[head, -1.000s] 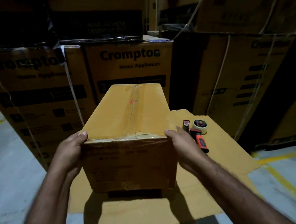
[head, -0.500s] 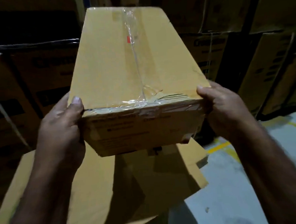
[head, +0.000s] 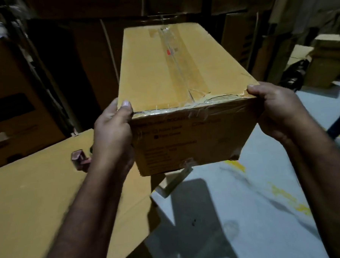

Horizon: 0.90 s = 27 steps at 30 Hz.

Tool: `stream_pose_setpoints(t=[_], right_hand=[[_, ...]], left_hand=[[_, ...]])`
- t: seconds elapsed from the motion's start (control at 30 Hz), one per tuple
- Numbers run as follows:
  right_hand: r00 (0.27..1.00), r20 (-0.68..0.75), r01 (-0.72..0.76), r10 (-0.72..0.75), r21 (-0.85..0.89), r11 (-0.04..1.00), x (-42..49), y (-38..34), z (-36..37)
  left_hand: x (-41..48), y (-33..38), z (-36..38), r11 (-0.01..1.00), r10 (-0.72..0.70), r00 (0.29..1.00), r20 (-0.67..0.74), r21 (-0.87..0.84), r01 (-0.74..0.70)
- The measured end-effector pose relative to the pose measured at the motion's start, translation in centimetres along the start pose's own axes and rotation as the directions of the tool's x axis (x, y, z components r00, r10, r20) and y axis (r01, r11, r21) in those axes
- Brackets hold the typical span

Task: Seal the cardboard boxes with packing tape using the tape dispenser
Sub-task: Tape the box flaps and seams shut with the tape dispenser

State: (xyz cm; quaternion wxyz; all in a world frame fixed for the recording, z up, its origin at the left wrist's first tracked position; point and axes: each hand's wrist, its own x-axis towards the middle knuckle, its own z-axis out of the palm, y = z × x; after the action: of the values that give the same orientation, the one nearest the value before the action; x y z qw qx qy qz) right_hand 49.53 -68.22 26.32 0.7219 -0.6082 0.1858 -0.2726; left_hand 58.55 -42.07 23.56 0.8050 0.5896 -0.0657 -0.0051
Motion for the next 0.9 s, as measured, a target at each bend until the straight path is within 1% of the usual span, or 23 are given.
stream_pose_setpoints(t=[0.2, 0.3, 0.4, 0.5, 0.63, 0.73, 0.87, 0.9], right_hand=[[0.981, -0.146, -0.132, 0.126, -0.03, 0.991, 5.3, 3.4, -4.4], [0.959, -0.213, -0.198, 0.187, -0.028, 0.98, 8.4, 6.2, -5.8], [0.932, -0.27, -0.267, 0.241, -0.064, 0.961, 11.8, 9.3, -7.1], [0.892, -0.319, -0.363, 0.32, -0.085, 0.928, 15.4, 12.8, -8.5], [0.818, -0.387, -0.473, 0.425, -0.034, 0.88, 19.3, 18.3, -10.9], [0.759, -0.417, -0.549, 0.501, 0.006, 0.836, 20.9, 22.8, -12.9], [0.668, -0.477, -0.636, 0.572, 0.033, 0.771, 22.8, 29.2, -15.5], [0.655, -0.469, -0.673, 0.593, -0.004, 0.74, 23.2, 30.9, -16.3]], left_hand=[[4.3, -5.4, 6.0, 0.988, -0.146, 0.989, 0.014, 0.058, 0.145], [7.6, -9.2, 8.4, 0.972, -0.215, 0.976, -0.016, 0.091, 0.216], [11.3, -12.8, 10.8, 0.94, -0.309, 0.951, -0.034, 0.139, 0.31], [15.4, -17.2, 13.0, 0.88, -0.446, 0.895, -0.017, 0.171, 0.442], [20.0, -23.7, 16.0, 0.804, -0.554, 0.832, -0.027, 0.242, 0.544], [22.3, -28.4, 17.4, 0.712, -0.645, 0.763, -0.035, 0.335, 0.617], [25.0, -34.7, 18.6, 0.568, -0.737, 0.676, -0.023, 0.521, 0.637], [25.5, -36.2, 19.0, 0.526, -0.759, 0.65, -0.03, 0.559, 0.641]])
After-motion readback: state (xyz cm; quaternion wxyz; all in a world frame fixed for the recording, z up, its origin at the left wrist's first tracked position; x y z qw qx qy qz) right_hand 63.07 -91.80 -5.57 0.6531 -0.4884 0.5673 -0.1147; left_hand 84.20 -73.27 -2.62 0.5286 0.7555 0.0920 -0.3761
